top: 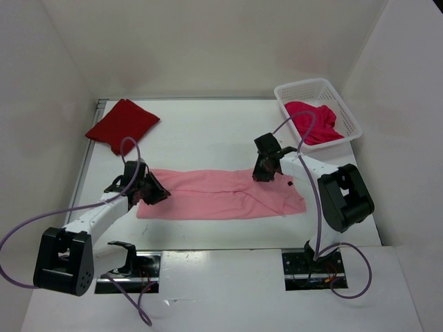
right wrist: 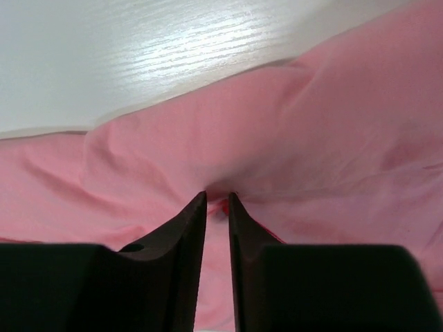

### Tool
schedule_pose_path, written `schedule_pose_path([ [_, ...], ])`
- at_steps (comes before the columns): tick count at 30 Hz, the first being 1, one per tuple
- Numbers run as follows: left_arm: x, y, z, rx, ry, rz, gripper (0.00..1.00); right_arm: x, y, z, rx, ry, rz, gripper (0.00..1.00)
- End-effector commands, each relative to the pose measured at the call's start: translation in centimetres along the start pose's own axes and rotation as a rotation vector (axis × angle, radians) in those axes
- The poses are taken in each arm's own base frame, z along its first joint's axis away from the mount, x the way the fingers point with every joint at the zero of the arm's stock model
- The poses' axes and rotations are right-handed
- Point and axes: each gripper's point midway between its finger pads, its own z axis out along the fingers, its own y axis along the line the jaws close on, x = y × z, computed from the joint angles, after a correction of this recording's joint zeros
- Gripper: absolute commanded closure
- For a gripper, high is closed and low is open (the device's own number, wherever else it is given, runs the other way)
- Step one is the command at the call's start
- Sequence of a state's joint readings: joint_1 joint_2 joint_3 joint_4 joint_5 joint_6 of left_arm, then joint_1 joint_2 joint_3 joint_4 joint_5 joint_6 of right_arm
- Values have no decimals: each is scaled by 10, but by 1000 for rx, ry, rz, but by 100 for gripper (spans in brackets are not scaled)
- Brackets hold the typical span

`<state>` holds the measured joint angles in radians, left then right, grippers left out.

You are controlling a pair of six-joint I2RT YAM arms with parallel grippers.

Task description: Fold and stack the t-shirts

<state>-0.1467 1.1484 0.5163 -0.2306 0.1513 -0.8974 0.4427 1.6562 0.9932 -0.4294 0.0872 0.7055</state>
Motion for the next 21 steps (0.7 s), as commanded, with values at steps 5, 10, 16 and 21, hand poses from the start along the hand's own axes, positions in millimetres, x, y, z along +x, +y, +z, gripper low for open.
schedule_pose_path([
  [5,-11,18,7,-44,-57,-25,70,5,3,-7,-19,7,-17,81],
  [10,-11,15,7,-31,-56,-23,70,26,7,-7,-27,53,-53,64],
  [16,-14,12,6,-24,-63,-22,70,37,16,-16,-49,70,-66,94],
  [21,-19,10,5,-23,-77,-11,70,54,26,-33,-103,104,-79,97],
])
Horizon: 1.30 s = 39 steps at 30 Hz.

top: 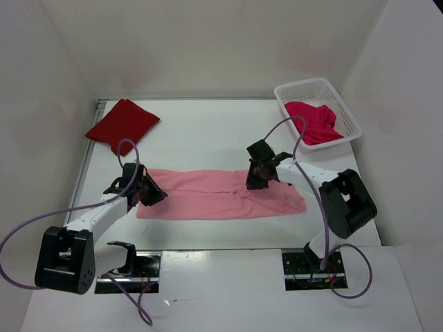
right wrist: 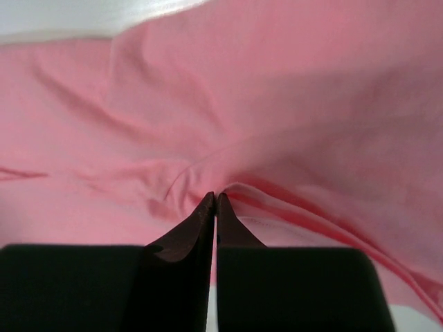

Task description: Fold and stack the t-shirts

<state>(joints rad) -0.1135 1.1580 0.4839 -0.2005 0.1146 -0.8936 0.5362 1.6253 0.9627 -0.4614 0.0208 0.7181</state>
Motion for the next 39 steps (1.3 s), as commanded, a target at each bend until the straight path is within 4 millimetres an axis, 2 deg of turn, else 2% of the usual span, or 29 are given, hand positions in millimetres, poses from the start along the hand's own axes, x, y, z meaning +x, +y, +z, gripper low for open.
schedule_pose_path([
  [1,-15,-11,-1,28,-47,14,70,18,7,-22,-44,23,1,98],
  [4,-17,-13,-1,29,-48,14,70,45,5,-23,-55,80,-2,98],
  [6,-20,-16,-1,31,-50,14,70,53,5,-27,-69,90,-1,98],
  [7,-23,-20,-2,39,-57,16,70,67,5,-26,-69,123,2,98],
  [9,-27,-24,-3,48,-65,18,70,77,15,-32,-109,143,7,94],
  [10,-30,-28,-5,55,-73,19,70,83,14,-32,-103,153,7,92],
  [11,-31,-23,-3,43,-70,18,70,86,18,-35,-121,161,-3,86],
  [12,-36,-29,-5,55,-82,21,70,90,21,-36,-130,175,3,84],
  [14,-50,-33,-7,59,-109,15,70,90,33,-42,-165,183,-8,82],
  [16,-59,-38,-9,71,-120,29,70,86,36,-49,-172,177,-32,78],
  [17,-68,-47,-14,91,-141,34,70,82,34,-53,-157,166,-42,76],
  [19,-78,-51,-17,94,-158,54,70,56,32,-61,-138,74,-49,70],
  [22,-87,-62,-15,116,-169,59,69,29,22,-60,-144,26,-1,69],
  [23,-83,-62,-6,123,-137,59,69,10,11,-56,-139,-11,44,69],
  [26,-79,-55,16,95,-88,50,69,-16,-11,-48,-88,-81,103,82],
  [29,-68,-44,31,69,-47,32,69,-2,-21,-34,-66,-54,139,91],
  [31,-65,-40,34,63,-39,19,68,15,-33,-25,-48,-33,181,94],
  [32,-59,-34,36,51,-26,16,68,23,-48,-18,-27,-26,243,94],
  [33,-64,-37,32,57,-50,10,66,25,-53,-17,-29,-24,277,94],
  [34,-59,-33,31,51,-44,9,66,33,-62,-15,-24,-16,309,94],
  [36,-53,-20,31,15,-46,3,65,28,-76,-15,-5,-47,397,92],
  [37,-57,-20,28,20,-60,9,65,24,-79,-16,-11,-66,413,90],
  [39,-53,-11,31,-1,-48,7,64,13,-99,-18,32,-112,489,90],
])
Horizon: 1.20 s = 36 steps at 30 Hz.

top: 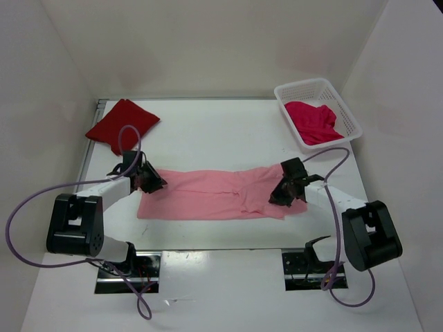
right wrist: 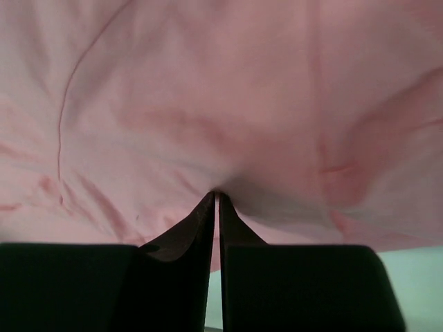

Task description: Fold and stack the t-shirts

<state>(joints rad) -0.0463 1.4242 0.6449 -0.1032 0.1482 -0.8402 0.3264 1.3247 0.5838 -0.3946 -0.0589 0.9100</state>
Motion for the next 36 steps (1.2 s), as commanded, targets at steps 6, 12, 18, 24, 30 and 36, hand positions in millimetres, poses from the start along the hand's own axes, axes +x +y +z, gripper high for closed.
schedule_pose_path([
  [6,-18,30,3,-49,-29,-70,63,-60,-5,-26,-35,-189,156,87],
  [12,-49,4,-27,62,-95,-85,61,-76,32,-34,-84,-205,47,84],
  [18,-67,-31,-45,155,-109,-2,66,-95,59,2,-76,-185,17,98],
  [24,-71,-35,-46,166,-111,36,66,-100,67,47,-14,-137,14,99],
  [30,-81,-43,-55,169,-134,64,66,-114,118,90,-26,-114,-56,100],
  [36,-78,-46,-56,178,-105,61,66,-166,227,132,-110,-166,-150,100],
])
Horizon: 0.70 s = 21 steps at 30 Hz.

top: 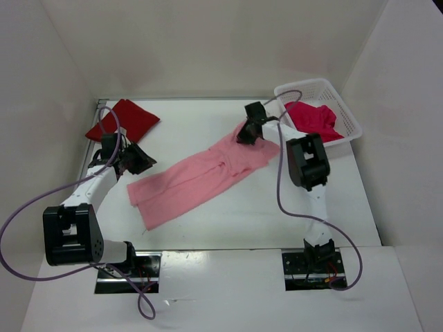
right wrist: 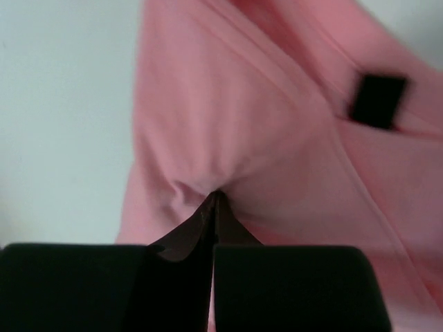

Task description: Fold and stack the t-shirts

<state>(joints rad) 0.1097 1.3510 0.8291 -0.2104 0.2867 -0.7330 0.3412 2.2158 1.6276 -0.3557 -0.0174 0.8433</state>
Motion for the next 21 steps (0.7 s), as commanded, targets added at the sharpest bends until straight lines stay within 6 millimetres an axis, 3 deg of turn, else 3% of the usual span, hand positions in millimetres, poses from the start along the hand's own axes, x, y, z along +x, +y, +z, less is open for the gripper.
schedule_pose_path([
  [1,-4,-14,-6,45,10,31,66,-29,49,42,-38,-45,-66,100],
  [3,-2,-13,-7,36,21,35,66,-31,70,48,-42,-34,-115,100],
  [4,-7,-17,-9,43,12,39,66,-69,112,25,-126,-141,-128,100],
  [5,-3,-13,-7,31,28,44,66,-60,116,37,-124,-131,-178,100],
  [6,-8,-17,-8,39,18,58,66,-64,130,28,-152,-150,-200,100],
  [7,-11,-20,-9,45,10,62,66,-88,160,-12,-225,-218,-207,100],
  [8,-10,-17,-6,38,19,58,66,-86,164,-17,-251,-212,-219,99],
  [10,-9,-22,-3,62,35,48,67,-93,179,-58,-297,-224,-241,97],
  [11,-12,-25,0,73,40,49,68,-102,199,-105,-349,-268,-261,95],
  [13,-15,-29,2,88,38,53,68,-89,202,-133,-321,-273,-354,89],
  [14,-21,-34,1,100,23,60,70,-100,212,-184,-363,-322,-369,81],
  [15,-23,-34,3,99,23,70,72,-78,203,-173,-336,-245,-405,77],
  [16,-28,-38,2,108,10,97,73,-63,201,-182,-352,-201,-419,74],
  [17,-29,-36,2,97,2,107,75,-64,213,-197,-431,-231,-424,70],
  [18,-33,-35,4,89,-6,118,78,-27,186,-216,-444,-165,-433,66],
  [19,-34,-35,4,89,-7,128,80,-5,185,-231,-499,-167,-400,62],
  [20,-37,-37,3,94,-14,141,80,2,192,-248,-586,-216,-380,60],
  [21,-37,-37,3,94,-14,142,82,37,158,-246,-560,-159,-371,58],
])
